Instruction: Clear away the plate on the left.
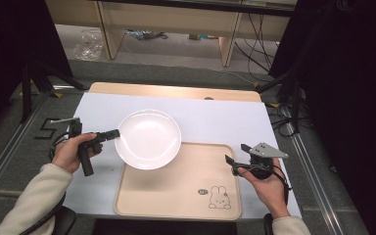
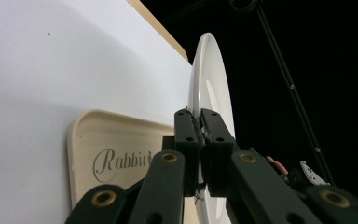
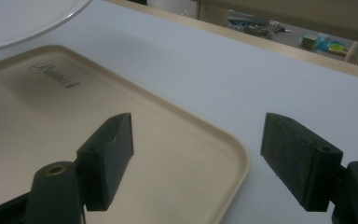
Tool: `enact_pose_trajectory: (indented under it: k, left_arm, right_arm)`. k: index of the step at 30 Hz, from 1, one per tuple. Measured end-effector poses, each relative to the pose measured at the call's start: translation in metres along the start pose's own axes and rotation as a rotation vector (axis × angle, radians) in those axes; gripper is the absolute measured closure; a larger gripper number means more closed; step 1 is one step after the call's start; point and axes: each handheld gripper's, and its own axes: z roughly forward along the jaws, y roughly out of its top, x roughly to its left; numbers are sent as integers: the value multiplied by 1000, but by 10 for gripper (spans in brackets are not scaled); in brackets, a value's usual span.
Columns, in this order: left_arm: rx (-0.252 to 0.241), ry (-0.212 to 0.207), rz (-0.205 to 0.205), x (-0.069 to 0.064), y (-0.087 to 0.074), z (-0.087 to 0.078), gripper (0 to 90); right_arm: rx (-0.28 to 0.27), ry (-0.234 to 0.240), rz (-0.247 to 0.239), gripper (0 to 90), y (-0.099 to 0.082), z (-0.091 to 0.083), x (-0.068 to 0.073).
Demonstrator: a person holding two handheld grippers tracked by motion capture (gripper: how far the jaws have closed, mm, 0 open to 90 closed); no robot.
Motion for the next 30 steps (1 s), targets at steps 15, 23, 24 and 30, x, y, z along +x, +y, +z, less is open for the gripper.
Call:
enact_pose_trajectory:
  k: [15, 23, 24, 30]
  left_arm:
    - [50, -4, 19, -3, -7, 10, 859]
    - [62, -9, 9, -5, -10, 14, 859]
    - [64, -1, 7, -6, -10, 14, 859]
    - [74, -3, 4, -7, -12, 17, 858]
  right_arm:
    - [-15, 2, -1, 261, -1, 1, 0]
    - [-19, 2, 0, 262, -1, 2, 0]
    - [-18, 3, -1, 261, -1, 2, 0]
    - [-15, 3, -1, 262, -1, 2, 0]
